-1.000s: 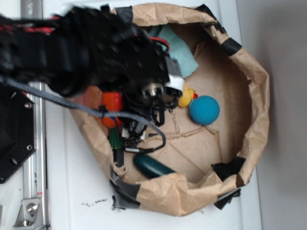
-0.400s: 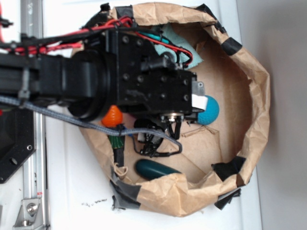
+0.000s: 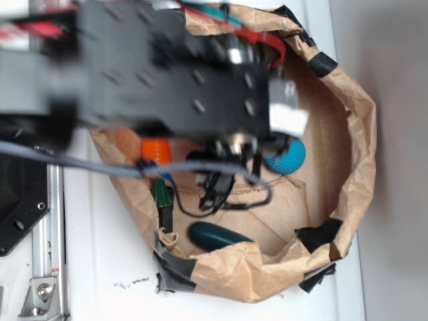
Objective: Grab the black box.
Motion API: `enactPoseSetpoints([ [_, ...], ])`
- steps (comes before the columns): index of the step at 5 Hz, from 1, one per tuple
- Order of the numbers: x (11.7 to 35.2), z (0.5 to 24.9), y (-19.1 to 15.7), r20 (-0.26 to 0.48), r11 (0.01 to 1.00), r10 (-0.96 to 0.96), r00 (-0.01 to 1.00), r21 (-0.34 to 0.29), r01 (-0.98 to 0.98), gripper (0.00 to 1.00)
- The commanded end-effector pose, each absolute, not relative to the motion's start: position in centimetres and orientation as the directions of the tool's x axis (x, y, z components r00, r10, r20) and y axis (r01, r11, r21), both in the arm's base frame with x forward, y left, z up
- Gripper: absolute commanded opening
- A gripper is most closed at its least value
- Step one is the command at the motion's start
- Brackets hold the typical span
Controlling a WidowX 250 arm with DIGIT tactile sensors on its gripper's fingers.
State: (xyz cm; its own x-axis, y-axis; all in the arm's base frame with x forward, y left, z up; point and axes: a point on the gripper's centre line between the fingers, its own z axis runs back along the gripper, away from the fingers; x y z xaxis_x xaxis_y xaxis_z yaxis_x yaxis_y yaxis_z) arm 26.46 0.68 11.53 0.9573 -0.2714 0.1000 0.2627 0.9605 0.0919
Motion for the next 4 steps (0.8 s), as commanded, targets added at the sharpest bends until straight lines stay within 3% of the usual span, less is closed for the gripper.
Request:
enactPoseSetpoints([
  [1, 26.6, 19.5, 1.1, 0.306, 0.956, -0.286, 0.908, 0.147, 0.252, 0.0],
  [2, 26.1, 20.6, 0.6, 0.327, 0.955, -0.294, 0.898, 0.149, 0.258, 0.0],
  [4, 26.9, 21.5, -0.7, 0.248, 0.972, -0.237, 0.939, 0.063, 0.228, 0.0],
])
